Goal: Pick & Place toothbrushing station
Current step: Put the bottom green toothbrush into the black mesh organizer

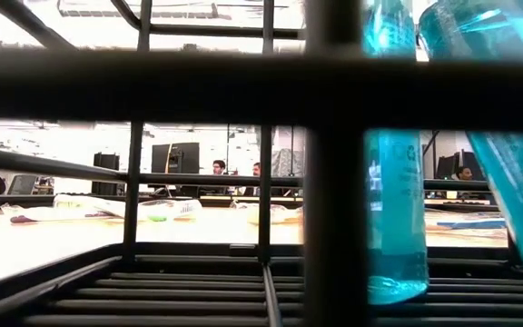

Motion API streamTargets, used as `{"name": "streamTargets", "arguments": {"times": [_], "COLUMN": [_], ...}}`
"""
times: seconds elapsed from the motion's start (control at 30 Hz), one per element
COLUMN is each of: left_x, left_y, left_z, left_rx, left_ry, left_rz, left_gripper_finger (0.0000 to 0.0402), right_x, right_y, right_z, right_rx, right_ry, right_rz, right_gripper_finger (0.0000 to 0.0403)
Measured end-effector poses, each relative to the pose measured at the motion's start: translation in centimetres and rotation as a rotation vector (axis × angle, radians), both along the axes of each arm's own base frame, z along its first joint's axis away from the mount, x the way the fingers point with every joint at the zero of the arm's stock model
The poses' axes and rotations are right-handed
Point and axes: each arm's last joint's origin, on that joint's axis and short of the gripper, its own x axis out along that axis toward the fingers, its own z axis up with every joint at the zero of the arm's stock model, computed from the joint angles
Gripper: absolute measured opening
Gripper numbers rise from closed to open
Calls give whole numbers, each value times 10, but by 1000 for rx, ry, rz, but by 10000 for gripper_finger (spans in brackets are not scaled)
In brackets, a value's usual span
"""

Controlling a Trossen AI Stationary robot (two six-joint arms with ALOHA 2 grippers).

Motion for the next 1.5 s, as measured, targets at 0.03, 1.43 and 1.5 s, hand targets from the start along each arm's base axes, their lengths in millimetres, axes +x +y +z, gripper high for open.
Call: {"name": "streamTargets", "arguments": {"times": [0.03, 1.43, 1.5], "left_x": [0, 1, 1], "left_y": [0, 1, 1], "left_z": [0, 1, 1], "left_rx": [0, -5, -5], "left_ry": [0, -6, -6], "left_rz": [0, 5, 5], "left_gripper_finger": [0, 0, 0], "right_x": [0, -15, -15], "right_y": [0, 6, 6], "right_z": [0, -21, -21], "right_rx": [1, 40, 41], "right_ry": [0, 17, 19], "right_rz": [-1, -22, -24], "right_gripper_finger": [22, 43, 48]}}
